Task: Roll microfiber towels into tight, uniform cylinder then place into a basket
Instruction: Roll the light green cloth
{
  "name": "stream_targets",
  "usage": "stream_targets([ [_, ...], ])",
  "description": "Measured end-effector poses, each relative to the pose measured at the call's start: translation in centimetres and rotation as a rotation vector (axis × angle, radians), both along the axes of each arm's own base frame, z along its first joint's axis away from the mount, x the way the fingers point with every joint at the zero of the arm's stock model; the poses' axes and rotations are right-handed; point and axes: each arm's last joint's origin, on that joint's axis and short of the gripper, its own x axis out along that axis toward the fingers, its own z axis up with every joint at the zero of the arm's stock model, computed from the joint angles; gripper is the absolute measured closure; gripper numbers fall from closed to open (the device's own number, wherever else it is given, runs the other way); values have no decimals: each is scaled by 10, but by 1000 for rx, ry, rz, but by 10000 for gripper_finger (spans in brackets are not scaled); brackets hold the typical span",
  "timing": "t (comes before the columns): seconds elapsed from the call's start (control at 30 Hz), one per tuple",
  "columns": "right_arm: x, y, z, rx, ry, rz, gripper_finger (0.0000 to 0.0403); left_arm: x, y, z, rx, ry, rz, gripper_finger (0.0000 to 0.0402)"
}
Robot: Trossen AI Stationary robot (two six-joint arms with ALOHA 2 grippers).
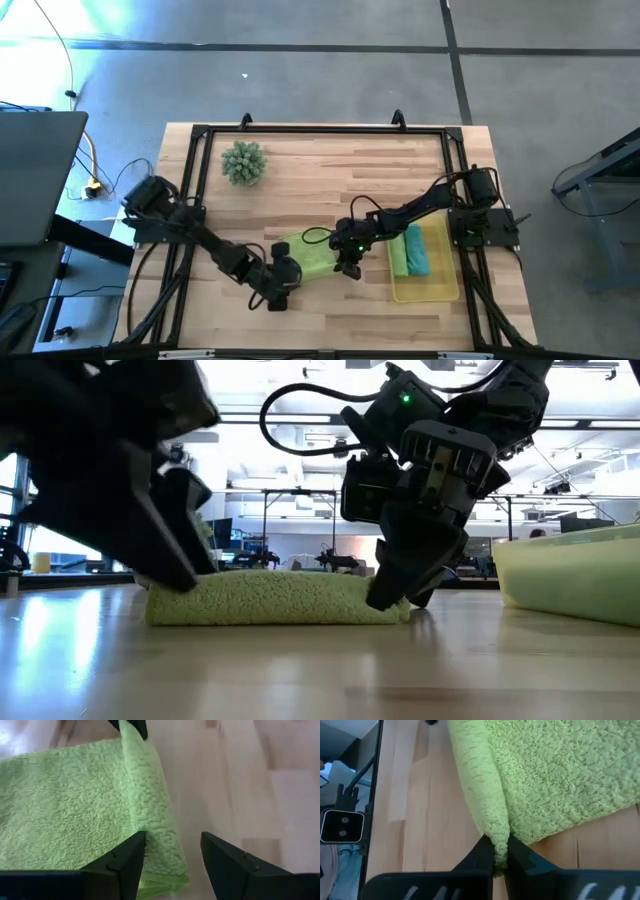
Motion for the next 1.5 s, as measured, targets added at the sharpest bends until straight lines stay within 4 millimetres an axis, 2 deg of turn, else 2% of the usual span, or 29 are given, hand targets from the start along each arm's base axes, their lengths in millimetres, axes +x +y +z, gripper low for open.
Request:
stream_targets([
  [0.13,0,0,0,-22,-22,26,390,3,-2,-9,45,49,-45,216],
  [0.3,0,-3,5,-100,-95,102,334,5,-4,-20,4,86,-34,215],
  [0.4,-3,-7,19,-163,-153,164,294,5,-4,-22,-22,92,-2,215],
  [0.57,-18,-13,56,-286,-238,275,247,4,-4,-22,-55,91,29,215],
  [0.63,-25,-6,70,-376,-313,358,240,4,-4,-22,-62,94,36,215],
  [0.7,-33,8,74,-488,-392,457,239,4,-4,-23,-63,95,38,215],
  [0.8,-42,30,69,-690,-475,549,242,4,-4,-23,-59,92,42,215],
  [0.93,-47,46,47,-869,-526,526,245,4,-4,-23,-59,92,44,215],
  [1.1,-45,53,28,-887,-608,498,245,4,-4,-23,-59,92,44,215],
  [1.3,-38,56,7,-891,-576,519,245,4,-4,-24,-71,88,57,215],
  [1.4,-33,56,-3,-955,-553,542,245,5,-4,-23,-78,80,61,215],
  [1.5,-27,56,-4,-1031,-541,514,245,5,-4,-23,-81,77,64,215],
])
